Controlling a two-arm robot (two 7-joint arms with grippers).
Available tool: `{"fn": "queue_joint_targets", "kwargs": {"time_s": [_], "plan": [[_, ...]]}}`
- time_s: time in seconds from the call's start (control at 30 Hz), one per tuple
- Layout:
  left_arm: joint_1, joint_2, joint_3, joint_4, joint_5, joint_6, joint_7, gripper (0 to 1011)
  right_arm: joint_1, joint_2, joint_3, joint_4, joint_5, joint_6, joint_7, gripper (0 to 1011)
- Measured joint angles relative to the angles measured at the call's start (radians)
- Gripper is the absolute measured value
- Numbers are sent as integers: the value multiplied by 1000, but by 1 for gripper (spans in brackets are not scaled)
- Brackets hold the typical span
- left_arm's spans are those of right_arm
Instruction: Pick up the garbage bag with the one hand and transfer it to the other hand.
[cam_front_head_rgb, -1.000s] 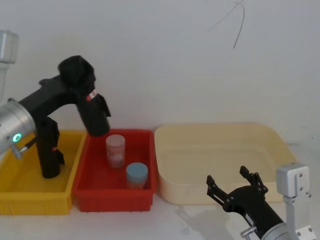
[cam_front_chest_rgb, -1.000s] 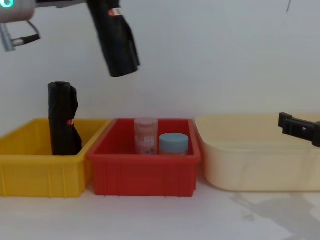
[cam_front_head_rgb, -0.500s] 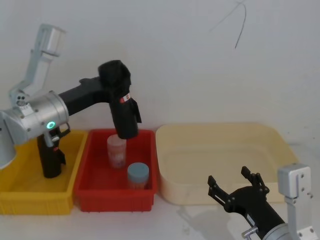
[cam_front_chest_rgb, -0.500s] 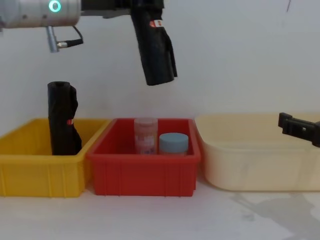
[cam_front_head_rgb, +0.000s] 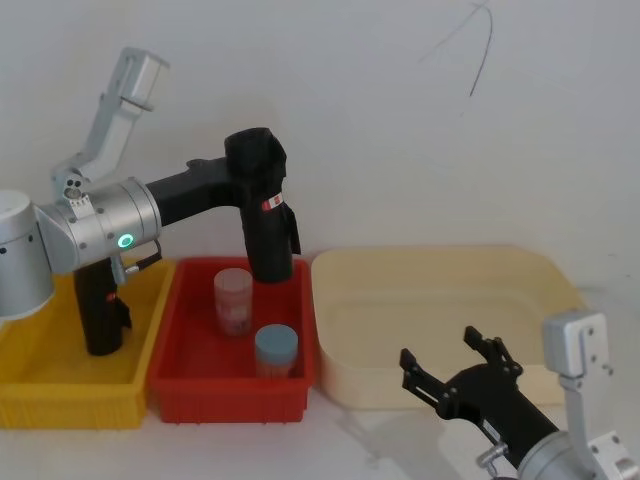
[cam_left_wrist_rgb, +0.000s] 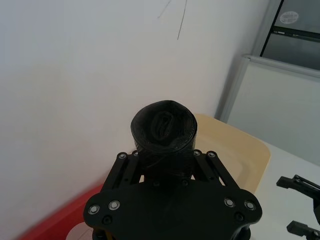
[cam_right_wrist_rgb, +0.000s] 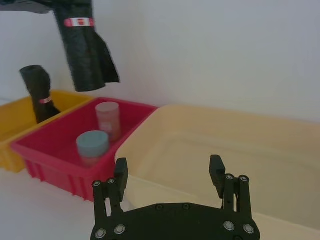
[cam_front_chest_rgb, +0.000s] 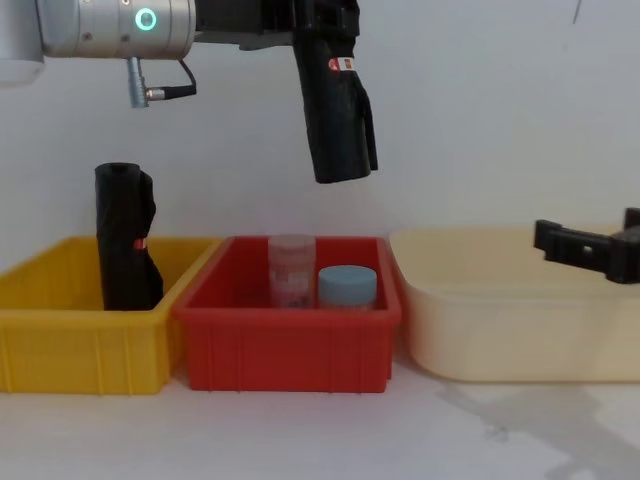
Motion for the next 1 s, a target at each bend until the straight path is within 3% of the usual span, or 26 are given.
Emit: {"fn": "queue_joint_targets", "kwargs": {"time_s": [0.27, 0.47, 1.0], "plan": [[-20, -7, 14, 29, 2, 2, -13, 359, 77, -1, -32, 31, 4, 78, 43, 1001], [-28, -10, 19, 40, 3, 2, -19, 359, 149, -21, -64, 76, -7, 120, 64, 1001], [-37, -12, 25, 52, 5, 3, -25, 359, 278, -82, -104, 198, -45, 149, 72, 1001]]}}
